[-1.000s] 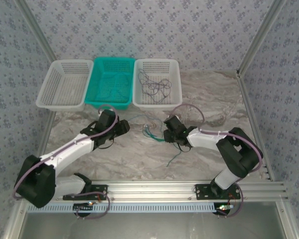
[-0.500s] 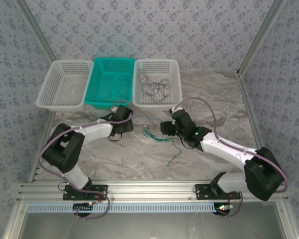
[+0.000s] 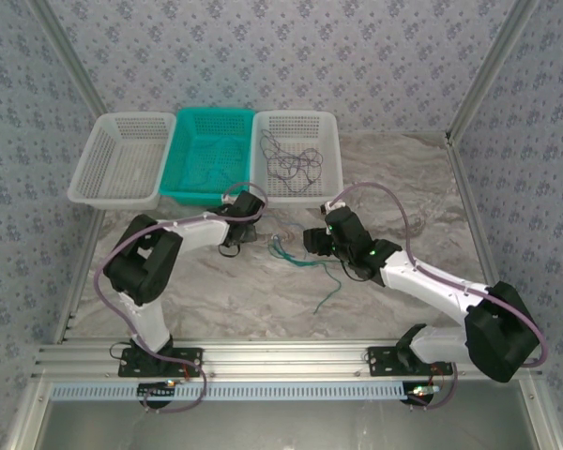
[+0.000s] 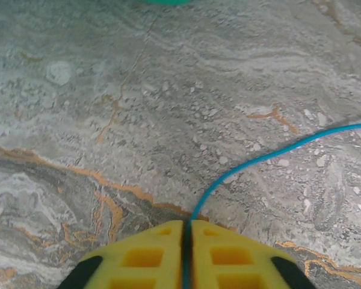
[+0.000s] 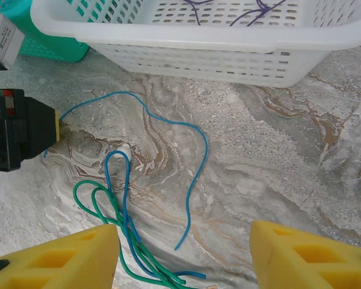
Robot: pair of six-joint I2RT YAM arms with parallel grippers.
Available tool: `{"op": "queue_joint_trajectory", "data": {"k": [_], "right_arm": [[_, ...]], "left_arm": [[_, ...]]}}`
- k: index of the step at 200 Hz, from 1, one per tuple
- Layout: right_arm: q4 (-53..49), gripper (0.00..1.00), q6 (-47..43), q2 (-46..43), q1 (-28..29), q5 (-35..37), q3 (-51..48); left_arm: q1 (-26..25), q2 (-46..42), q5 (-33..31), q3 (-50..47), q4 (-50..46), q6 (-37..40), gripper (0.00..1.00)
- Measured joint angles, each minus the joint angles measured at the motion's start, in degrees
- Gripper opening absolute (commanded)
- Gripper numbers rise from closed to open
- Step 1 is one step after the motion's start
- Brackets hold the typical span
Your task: Untangle the cables
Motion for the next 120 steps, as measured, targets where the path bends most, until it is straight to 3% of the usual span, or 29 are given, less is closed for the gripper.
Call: {"op": "queue_joint_trajectory", "data": {"k": [26, 56, 120], "right_arm": [[-0.2, 0.61, 0.0, -0.4, 0.2, 0.2, 0.0], [-0.2, 0.61, 0.0, -0.5, 0.2, 0.5, 0.0], [-0.2, 0.61, 0.0, -0.6, 0.2, 0.6, 0.0]], "left_arm": [[-0.2, -0.2, -0.4, -0.5, 0.3, -1.0, 0.0], [-0.2, -2.5, -0.4, -3.5, 1.6, -1.2, 0.0], [-2.6, -18.9, 1.9, -8.5, -3.2, 5.4, 0.0]]}}
